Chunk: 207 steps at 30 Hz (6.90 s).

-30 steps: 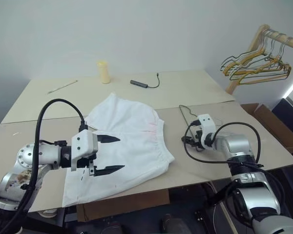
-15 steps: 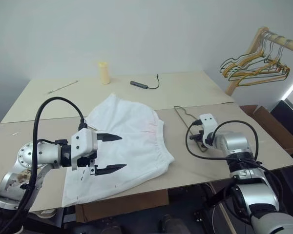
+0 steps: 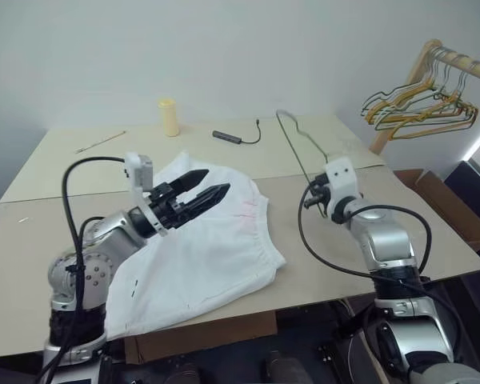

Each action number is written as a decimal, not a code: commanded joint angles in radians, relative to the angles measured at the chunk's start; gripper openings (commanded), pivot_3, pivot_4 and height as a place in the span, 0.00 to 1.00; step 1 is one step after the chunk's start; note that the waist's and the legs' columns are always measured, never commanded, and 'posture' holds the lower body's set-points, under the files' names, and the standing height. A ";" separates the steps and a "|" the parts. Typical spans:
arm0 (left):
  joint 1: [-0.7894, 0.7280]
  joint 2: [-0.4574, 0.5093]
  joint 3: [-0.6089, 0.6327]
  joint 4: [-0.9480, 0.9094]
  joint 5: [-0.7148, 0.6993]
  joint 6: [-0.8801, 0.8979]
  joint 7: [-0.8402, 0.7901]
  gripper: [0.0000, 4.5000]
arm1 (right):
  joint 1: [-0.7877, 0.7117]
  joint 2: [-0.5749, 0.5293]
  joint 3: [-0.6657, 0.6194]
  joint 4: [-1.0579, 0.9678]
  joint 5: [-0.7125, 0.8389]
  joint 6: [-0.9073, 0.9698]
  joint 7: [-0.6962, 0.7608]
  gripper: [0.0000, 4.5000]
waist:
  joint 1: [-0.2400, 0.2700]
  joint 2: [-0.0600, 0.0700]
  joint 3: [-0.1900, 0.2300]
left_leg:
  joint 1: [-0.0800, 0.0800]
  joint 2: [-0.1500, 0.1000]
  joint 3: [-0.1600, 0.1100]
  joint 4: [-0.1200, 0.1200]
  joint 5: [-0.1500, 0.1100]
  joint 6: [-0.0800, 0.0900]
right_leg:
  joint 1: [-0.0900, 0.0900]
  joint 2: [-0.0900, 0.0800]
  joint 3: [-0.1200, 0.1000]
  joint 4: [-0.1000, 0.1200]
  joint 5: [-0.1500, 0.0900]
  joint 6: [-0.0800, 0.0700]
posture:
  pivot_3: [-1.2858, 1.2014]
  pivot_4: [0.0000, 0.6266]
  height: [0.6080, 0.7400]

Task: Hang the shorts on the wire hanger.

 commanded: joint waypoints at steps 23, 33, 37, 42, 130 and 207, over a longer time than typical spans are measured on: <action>-0.221 -0.156 0.060 0.076 -0.087 -0.061 0.345 0.36 | 0.133 0.034 0.217 -0.250 -0.154 -0.486 0.082 0.00 | 0.003 0.000 0.000 | -0.001 -0.005 -0.002 0.000 0.000 0.000 | 0.001 -0.001 0.000 -0.002 0.001 -0.001 | 0.50 0.00 1.00; -0.218 -0.139 0.030 0.092 0.009 -0.105 0.343 0.00 | 0.126 0.035 0.242 -0.208 -0.252 -0.574 0.054 0.00 | 0.004 0.000 0.000 | -0.001 -0.005 -0.002 0.000 0.000 0.000 | 0.001 -0.001 0.000 -0.002 0.001 -0.001 | 0.50 0.00 1.00; -0.197 -0.134 -0.011 0.086 0.081 -0.150 0.300 0.00 | 0.121 0.026 0.257 -0.195 -0.302 -0.618 0.048 0.18 | 0.002 0.000 0.000 | -0.001 -0.005 -0.002 0.000 0.000 0.000 | 0.001 -0.001 0.000 -0.002 0.001 -0.001 | 0.49 0.00 1.00; -0.193 -0.156 0.004 0.071 0.076 -0.196 0.248 0.00 | 0.124 0.025 0.251 -0.199 -0.312 -0.640 0.048 0.57 | 0.003 0.000 0.000 | -0.001 -0.005 -0.002 0.000 0.000 0.000 | 0.000 -0.001 0.000 -0.002 0.001 -0.001 | 0.49 0.00 1.00; -0.014 0.312 -0.200 0.297 0.476 -0.358 -0.617 0.99 | 0.275 -0.402 -0.152 -0.052 0.896 0.809 0.528 0.00 | 0.003 -0.001 0.001 | -0.005 -0.004 -0.004 0.000 0.000 0.000 | -0.003 -0.002 -0.002 -0.002 -0.001 -0.002 | 0.47 0.00 1.00; 0.154 0.338 -0.161 0.081 0.417 -0.341 -0.568 0.99 | -0.488 -0.268 0.626 1.165 0.440 0.514 1.249 0.00 | 0.041 0.001 0.001 | -0.001 -0.005 -0.004 0.002 0.000 0.000 | -0.002 -0.001 0.000 0.002 0.000 -0.002 | 0.52 0.00 1.00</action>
